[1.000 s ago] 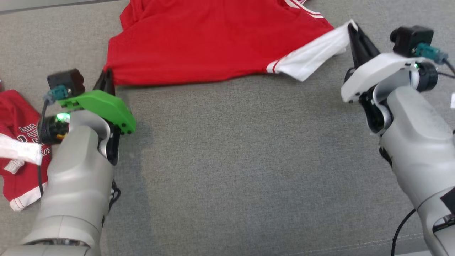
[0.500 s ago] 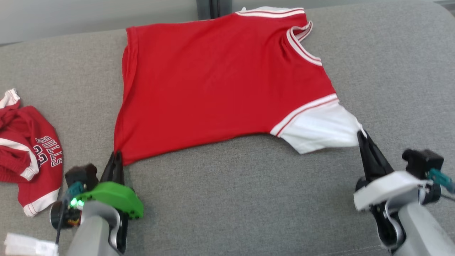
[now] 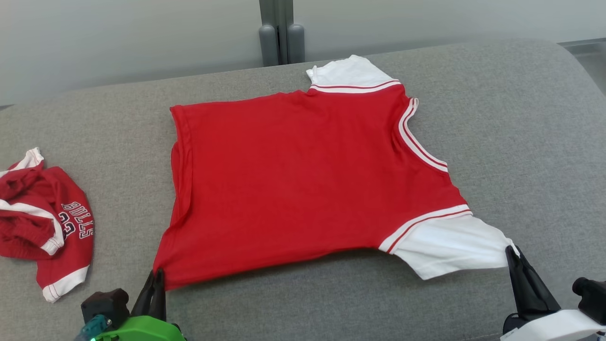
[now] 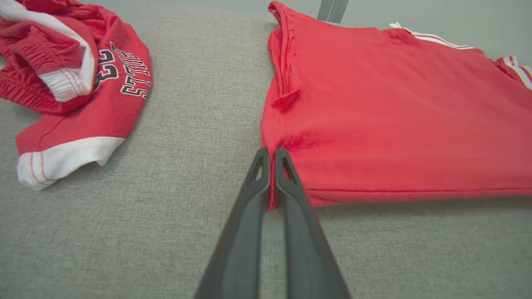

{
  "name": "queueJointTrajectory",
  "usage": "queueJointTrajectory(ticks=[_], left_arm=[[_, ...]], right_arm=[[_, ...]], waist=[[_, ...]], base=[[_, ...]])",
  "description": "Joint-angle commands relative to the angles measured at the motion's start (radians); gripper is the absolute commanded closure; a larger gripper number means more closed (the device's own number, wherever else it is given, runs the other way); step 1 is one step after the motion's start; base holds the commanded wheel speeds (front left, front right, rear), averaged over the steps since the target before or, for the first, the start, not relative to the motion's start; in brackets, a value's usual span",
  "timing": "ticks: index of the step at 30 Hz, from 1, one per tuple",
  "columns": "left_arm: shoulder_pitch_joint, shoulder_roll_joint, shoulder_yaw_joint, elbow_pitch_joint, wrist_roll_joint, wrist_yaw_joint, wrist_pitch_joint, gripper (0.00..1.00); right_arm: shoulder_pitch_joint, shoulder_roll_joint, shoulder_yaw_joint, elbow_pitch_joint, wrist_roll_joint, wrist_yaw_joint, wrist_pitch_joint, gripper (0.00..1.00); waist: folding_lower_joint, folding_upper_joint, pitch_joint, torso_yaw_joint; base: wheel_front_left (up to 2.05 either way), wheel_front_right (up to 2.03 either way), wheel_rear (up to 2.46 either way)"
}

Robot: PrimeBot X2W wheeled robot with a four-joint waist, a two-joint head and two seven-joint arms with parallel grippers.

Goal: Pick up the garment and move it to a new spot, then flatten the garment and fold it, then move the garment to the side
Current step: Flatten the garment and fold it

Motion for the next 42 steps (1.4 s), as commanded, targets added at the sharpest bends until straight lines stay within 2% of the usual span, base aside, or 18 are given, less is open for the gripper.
queueJointTrajectory(ticks=[1, 5, 10, 18, 22, 23, 24, 25, 26, 27, 30, 34, 37, 42], left_arm=[[0.025, 0.013, 0.002, -0.042, -0.012, 0.011, 0.047, 1.0], [0.031, 0.025, -0.005, -0.12, -0.033, 0.022, 0.169, 1.0], [-0.052, 0.046, -0.01, -0.128, -0.076, 0.007, 0.299, 1.0], [-0.263, 0.07, -0.009, -0.029, -0.147, -0.029, 0.451, 1.0], [-0.374, 0.076, -0.011, 0.014, -0.169, -0.051, 0.48, 1.0], [-0.4, 0.072, -0.01, 0.026, -0.18, -0.061, 0.478, 0.8], [-0.418, 0.074, -0.01, 0.034, -0.178, -0.067, 0.472, 0.0], [-0.435, 0.079, -0.015, 0.045, -0.172, -0.074, 0.468, 0.0], [-0.447, 0.076, -0.017, 0.051, -0.174, -0.08, 0.459, 0.0], [-0.463, 0.072, -0.019, 0.054, -0.166, -0.084, 0.434, 0.0], [-0.482, 0.067, -0.023, 0.055, -0.116, -0.071, 0.327, 0.0], [-0.463, 0.045, -0.038, 0.038, -0.022, -0.038, 0.098, 0.0], [-0.429, 0.033, -0.049, 0.023, 0.042, -0.004, -0.06, 0.0], [-0.347, 0.028, -0.057, 0.005, 0.086, 0.028, -0.196, 0.0]], right_arm=[[0.01, 0.005, -0.011, -0.022, -0.012, -0.001, 0.02, 1.0], [-0.018, 0.012, -0.024, -0.052, -0.018, -0.001, 0.066, 1.0], [-0.112, -0.011, -0.01, -0.017, -0.005, -0.001, 0.105, 1.0], [-0.394, -0.091, 0.047, 0.151, 0.039, -0.001, 0.114, 1.0], [-0.533, -0.131, 0.087, 0.246, 0.069, -0.001, 0.097, 1.0], [-0.569, -0.138, 0.101, 0.271, 0.077, -0.001, 0.085, 1.0], [-0.591, -0.139, 0.111, 0.294, 0.086, -0.001, 0.079, 1.0], [-0.616, -0.144, 0.121, 0.32, 0.084, -0.001, 0.063, 0.68], [-0.637, -0.146, 0.13, 0.336, 0.085, -0.001, 0.048, 0.08], [-0.658, -0.149, 0.146, 0.358, 0.085, -0.001, 0.025, 0.0], [-0.69, -0.159, 0.172, 0.391, 0.055, -0.001, -0.071, 0.0], [-0.679, -0.154, 0.178, 0.369, -0.016, -0.001, -0.149, 0.0], [-0.626, -0.143, 0.155, 0.301, -0.057, -0.001, -0.157, 0.0], [-0.5, -0.114, 0.122, 0.147, -0.101, -0.001, -0.158, 0.0]], waist=[[0.0, 0.0, 0.002, 0.0], [0.0, 0.0, 0.019, 0.003], [0.0, 0.0, 0.068, 0.007], [0.0, 0.0, 0.189, 0.026], [0.0, 0.0, 0.228, 0.037], [0.0, 0.0, 0.236, 0.038], [0.0, 0.0, 0.242, 0.039], [0.0, 0.0, 0.247, 0.04], [0.0, 0.0, 0.252, 0.041], [0.0, 0.0, 0.256, 0.042], [0.0, 0.0, 0.265, 0.046], [0.0, 0.0, 0.266, 0.048], [0.0, 0.0, 0.255, 0.048], [0.0, 0.0, 0.22, 0.04]], base=[[0.0, 0.0, 0.0], [0.0, 0.0, 0.0], [0.0, 0.0, 0.0], [0.0, 0.0, 0.0], [0.0, 0.0, 0.0], [0.0, 0.0, 0.0], [0.0, 0.0, 0.0], [0.0, 0.0, 0.0], [0.0, 0.0, 0.0], [0.0, 0.0, 0.0], [0.0, 0.0, 0.0], [0.0, 0.0, 0.0], [0.0, 0.0, 0.0], [0.0, 0.0, 0.0]])
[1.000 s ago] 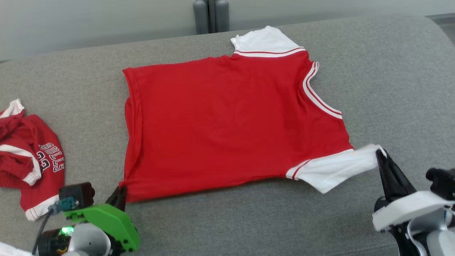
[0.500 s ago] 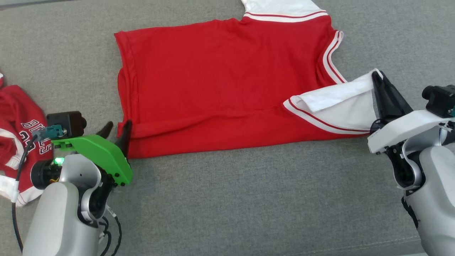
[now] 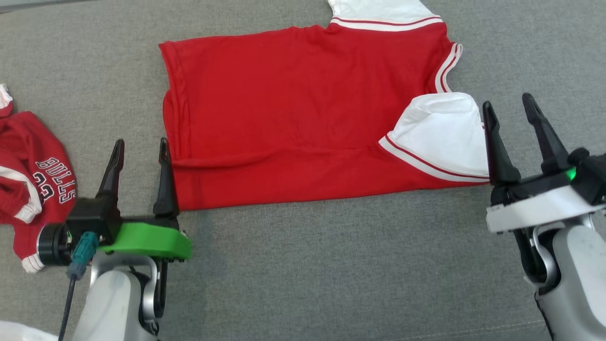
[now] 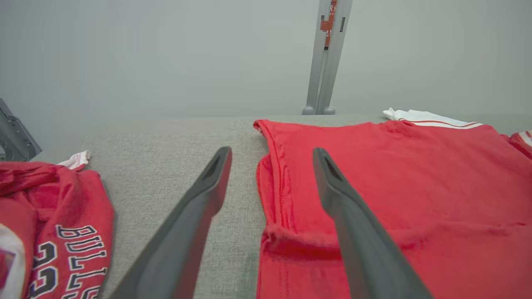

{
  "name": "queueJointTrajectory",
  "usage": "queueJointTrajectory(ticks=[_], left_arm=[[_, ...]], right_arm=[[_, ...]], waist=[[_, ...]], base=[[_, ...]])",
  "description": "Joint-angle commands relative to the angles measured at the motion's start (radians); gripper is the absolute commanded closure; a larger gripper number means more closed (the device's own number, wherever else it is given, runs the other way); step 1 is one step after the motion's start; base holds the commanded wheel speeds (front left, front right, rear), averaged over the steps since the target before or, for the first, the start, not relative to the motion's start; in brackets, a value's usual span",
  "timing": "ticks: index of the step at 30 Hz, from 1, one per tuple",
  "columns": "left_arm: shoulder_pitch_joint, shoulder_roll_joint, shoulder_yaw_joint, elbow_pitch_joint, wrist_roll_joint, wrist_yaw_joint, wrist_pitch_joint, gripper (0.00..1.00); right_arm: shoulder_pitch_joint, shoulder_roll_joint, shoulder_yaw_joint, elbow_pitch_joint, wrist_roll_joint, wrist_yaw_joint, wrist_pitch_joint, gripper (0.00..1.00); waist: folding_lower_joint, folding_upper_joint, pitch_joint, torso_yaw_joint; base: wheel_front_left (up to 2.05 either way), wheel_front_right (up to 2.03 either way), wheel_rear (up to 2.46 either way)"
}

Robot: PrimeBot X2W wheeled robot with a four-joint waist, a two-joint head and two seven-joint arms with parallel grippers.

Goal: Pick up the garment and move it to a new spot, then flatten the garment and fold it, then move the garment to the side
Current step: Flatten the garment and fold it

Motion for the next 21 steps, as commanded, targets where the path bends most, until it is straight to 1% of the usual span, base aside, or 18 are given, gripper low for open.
queueJointTrajectory(ticks=[1, 6, 9, 14, 17, 21], left_arm=[[0.026, 0.008, 0.006, -0.01, 0.004, 0.013, -0.017, 0.0], [0.125, -0.003, 0.021, -0.056, 0.001, 0.045, -0.046, 0.0], [0.156, -0.006, 0.02, -0.067, -0.001, 0.055, -0.044, 0.0], [0.165, -0.008, 0.011, -0.059, -0.004, 0.061, -0.034, 0.0], [0.138, -0.006, -0.005, -0.032, -0.004, 0.049, -0.012, 0.0], [0.089, -0.014, -0.03, 0.055, -0.035, 0.008, 0.047, 0.0]], right_arm=[[0.039, 0.005, -0.004, -0.025, -0.011, -0.001, -0.002, 0.0], [0.167, 0.027, -0.016, -0.11, -0.031, -0.001, -0.003, 0.0], [0.202, 0.032, -0.018, -0.123, -0.031, -0.001, -0.003, 0.0], [0.222, 0.029, -0.027, -0.119, -0.026, -0.001, -0.002, 0.0], [0.221, 0.022, -0.037, -0.095, -0.022, -0.001, 0.006, 0.0], [0.204, 0.006, -0.047, -0.014, -0.012, -0.001, 0.019, 0.0]], waist=[[0.0, 0.0, -0.02, -0.007], [0.0, 0.0, -0.053, -0.017], [0.0, 0.0, -0.06, -0.021], [0.0, 0.0, -0.062, -0.019], [0.0, 0.0, -0.052, -0.014], [0.0, 0.0, -0.025, -0.007]], base=[[0.0, 0.0, 0.0], [0.0, 0.0, 0.0], [0.0, 0.0, 0.0], [0.0, 0.0, 0.0], [0.0, 0.0, 0.0], [0.0, 0.0, 0.0]])
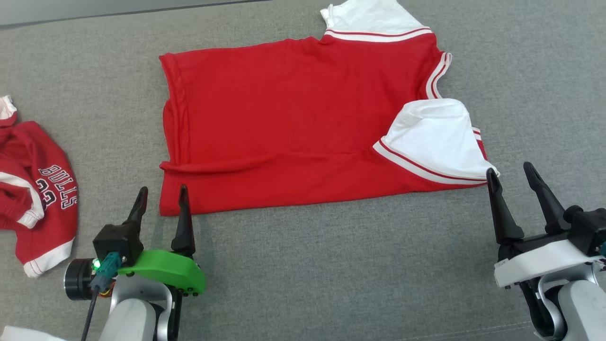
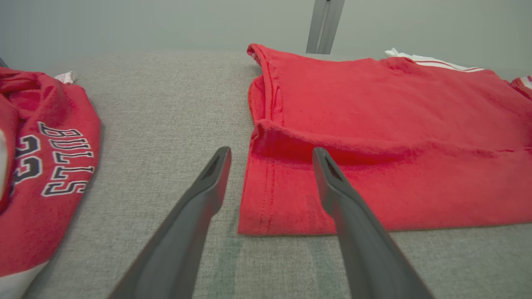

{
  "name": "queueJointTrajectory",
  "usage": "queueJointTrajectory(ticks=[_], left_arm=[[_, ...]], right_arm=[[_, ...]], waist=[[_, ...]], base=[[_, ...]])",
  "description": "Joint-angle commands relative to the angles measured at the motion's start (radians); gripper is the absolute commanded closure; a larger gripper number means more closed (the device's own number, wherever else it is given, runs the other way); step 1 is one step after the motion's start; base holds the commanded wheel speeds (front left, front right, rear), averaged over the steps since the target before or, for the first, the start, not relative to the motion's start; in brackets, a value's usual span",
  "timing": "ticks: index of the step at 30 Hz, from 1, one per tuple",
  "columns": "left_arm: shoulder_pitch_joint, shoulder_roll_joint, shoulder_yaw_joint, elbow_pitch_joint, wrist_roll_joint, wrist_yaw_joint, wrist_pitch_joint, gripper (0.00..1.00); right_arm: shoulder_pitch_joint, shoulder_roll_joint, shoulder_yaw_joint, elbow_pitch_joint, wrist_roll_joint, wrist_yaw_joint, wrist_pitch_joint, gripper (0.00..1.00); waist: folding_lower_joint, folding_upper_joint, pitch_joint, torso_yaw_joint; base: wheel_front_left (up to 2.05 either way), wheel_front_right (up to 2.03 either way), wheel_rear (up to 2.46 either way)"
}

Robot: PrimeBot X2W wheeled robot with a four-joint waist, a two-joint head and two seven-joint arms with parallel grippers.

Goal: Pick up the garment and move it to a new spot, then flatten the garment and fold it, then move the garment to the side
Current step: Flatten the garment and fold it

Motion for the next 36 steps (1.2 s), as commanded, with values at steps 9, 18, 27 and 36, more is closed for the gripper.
queueJointTrajectory(ticks=[9, 18, 27, 36], left_arm=[[-0.117, -0.021, 0.003, 0.236, -0.108, -0.073, 0.103, 0.0], [-0.141, -0.02, -0.023, 0.313, -0.135, -0.119, 0.137, 1.0], [-0.054, 0.019, -0.021, 0.145, -0.137, -0.103, 0.141, 1.0], [0.127, 0.055, -0.026, 0.01, -0.177, -0.075, 0.27, 1.0]], right_arm=[[-0.146, -0.032, 0.042, 0.271, 0.057, -0.001, -0.009, 0.0], [-0.232, -0.066, 0.14, 0.423, 0.158, -0.001, -0.013, 1.0], [-0.075, -0.082, 0.072, 0.285, 0.178, -0.002, -0.017, 1.0], [0.161, -0.009, 0.01, 0.13, 0.144, -0.002, 0.011, 1.0]], waist=[[0.0, -0.0001, 0.069, 0.006], [0.0, -0.0001, 0.073, 0.027], [0.0, -0.0001, 0.001, 0.046], [0.0, -0.0001, -0.066, 0.034]], base=[[0.0, 0.0, 0.0], [0.0, 0.0, 0.0], [0.0, 0.0, 0.0], [0.0, 0.0, 0.0]])
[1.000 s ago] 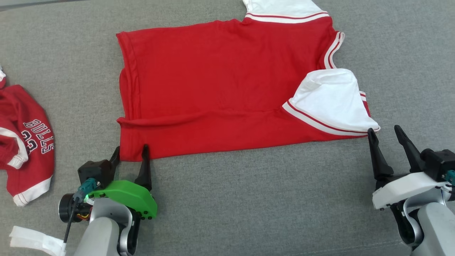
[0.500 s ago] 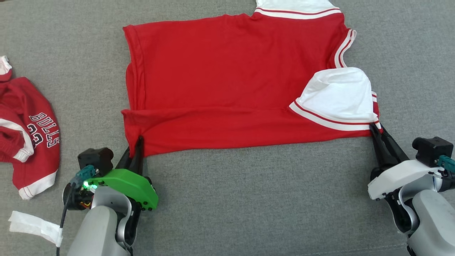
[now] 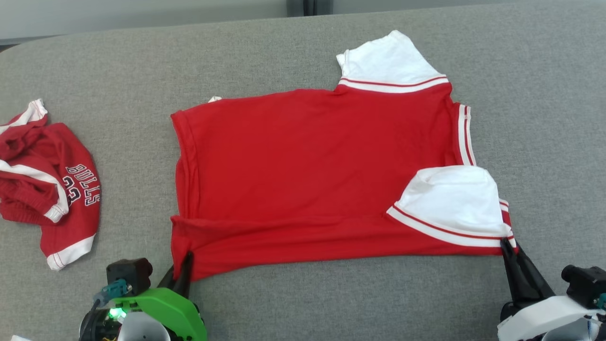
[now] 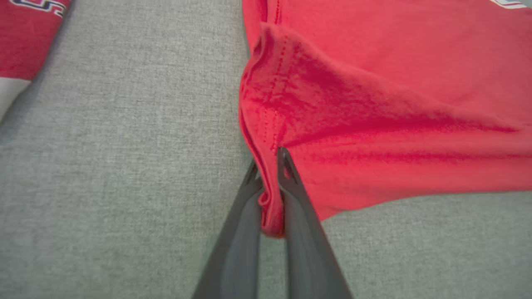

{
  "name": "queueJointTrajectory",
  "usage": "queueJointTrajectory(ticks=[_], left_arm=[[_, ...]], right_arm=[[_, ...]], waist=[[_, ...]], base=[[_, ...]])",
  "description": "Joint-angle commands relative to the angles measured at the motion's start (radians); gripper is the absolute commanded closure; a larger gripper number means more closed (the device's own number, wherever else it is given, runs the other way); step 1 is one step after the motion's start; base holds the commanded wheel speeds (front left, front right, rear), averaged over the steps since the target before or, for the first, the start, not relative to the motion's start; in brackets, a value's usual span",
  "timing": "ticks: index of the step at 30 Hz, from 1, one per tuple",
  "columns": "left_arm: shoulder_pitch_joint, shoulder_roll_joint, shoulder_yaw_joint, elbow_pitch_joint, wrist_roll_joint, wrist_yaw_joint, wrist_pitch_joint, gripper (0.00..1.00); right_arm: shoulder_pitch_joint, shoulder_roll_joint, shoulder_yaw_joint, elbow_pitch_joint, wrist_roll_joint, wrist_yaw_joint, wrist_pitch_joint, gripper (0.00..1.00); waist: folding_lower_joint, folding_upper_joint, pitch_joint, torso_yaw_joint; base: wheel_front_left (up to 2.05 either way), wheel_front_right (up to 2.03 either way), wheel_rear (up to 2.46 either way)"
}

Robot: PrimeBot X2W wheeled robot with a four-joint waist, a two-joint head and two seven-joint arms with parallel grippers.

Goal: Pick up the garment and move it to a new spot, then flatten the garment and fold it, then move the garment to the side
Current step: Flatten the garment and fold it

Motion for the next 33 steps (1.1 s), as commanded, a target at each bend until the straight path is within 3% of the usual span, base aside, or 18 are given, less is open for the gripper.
queueJointTrajectory(ticks=[1, 2, 3, 4, 5, 12, 17, 27, 33], left_arm=[[0.023, 0.016, 0.0, -0.013, 0.001, 0.009, 0.0, 1.0], [0.034, 0.016, -0.001, -0.017, 0.001, 0.01, -0.003, 0.55], [0.047, 0.014, -0.004, -0.018, 0.001, 0.011, -0.008, 0.0], [0.05, 0.016, -0.004, -0.018, 0.014, 0.018, -0.02, 0.0], [0.054, 0.014, -0.005, -0.019, 0.022, 0.029, -0.035, 0.0], [0.012, -0.034, 0.03, -0.058, 0.083, 0.113, -0.253, 0.0], [-0.019, -0.034, 0.028, -0.128, 0.13, 0.136, -0.333, 0.0], [-0.019, -0.013, 0.009, -0.195, 0.158, 0.158, -0.296, 0.0], [-0.177, 0.014, -0.006, -0.171, 0.142, 0.11, -0.202, 0.0]], right_arm=[[0.028, 0.012, -0.007, -0.02, -0.011, -0.002, 0.01, 1.0], [0.04, 0.015, -0.009, -0.03, -0.021, -0.002, 0.015, 0.79], [0.047, 0.016, -0.013, -0.038, -0.025, -0.002, 0.018, 0.42], [0.051, 0.019, -0.014, -0.045, -0.028, -0.002, 0.02, 0.07], [0.05, 0.022, -0.016, -0.055, -0.04, -0.002, 0.017, 0.0], [-0.013, 0.036, -0.071, -0.194, -0.121, -0.002, -0.003, 0.0], [-0.049, 0.042, -0.079, -0.31, -0.154, -0.002, 0.03, 0.0], [-0.047, 0.062, -0.079, -0.396, -0.162, -0.002, 0.096, 0.0], [-0.076, 0.061, -0.086, -0.42, -0.155, -0.002, 0.108, 0.0]], waist=[[0.0, 0.0, -0.02, -0.006], [0.0, 0.0, -0.022, -0.008], [0.0, 0.0, -0.025, -0.009], [0.0, 0.0, -0.028, -0.011], [0.0, 0.0, -0.031, -0.012], [0.0, 0.0, -0.05, -0.021], [0.0, 0.0, -0.063, -0.022], [0.0, 0.0, -0.058, -0.02], [0.0, 0.0, 0.019, -0.004]], base=[[0.0, 0.0, 0.0], [0.0, 0.0, 0.0], [0.0, 0.0, 0.0], [0.0, 0.0, 0.0], [0.0, 0.0, 0.0], [0.0, 0.0, 0.0], [0.0, 0.0, 0.0], [0.0, 0.0, 0.0], [0.0, 0.0, 0.0]])
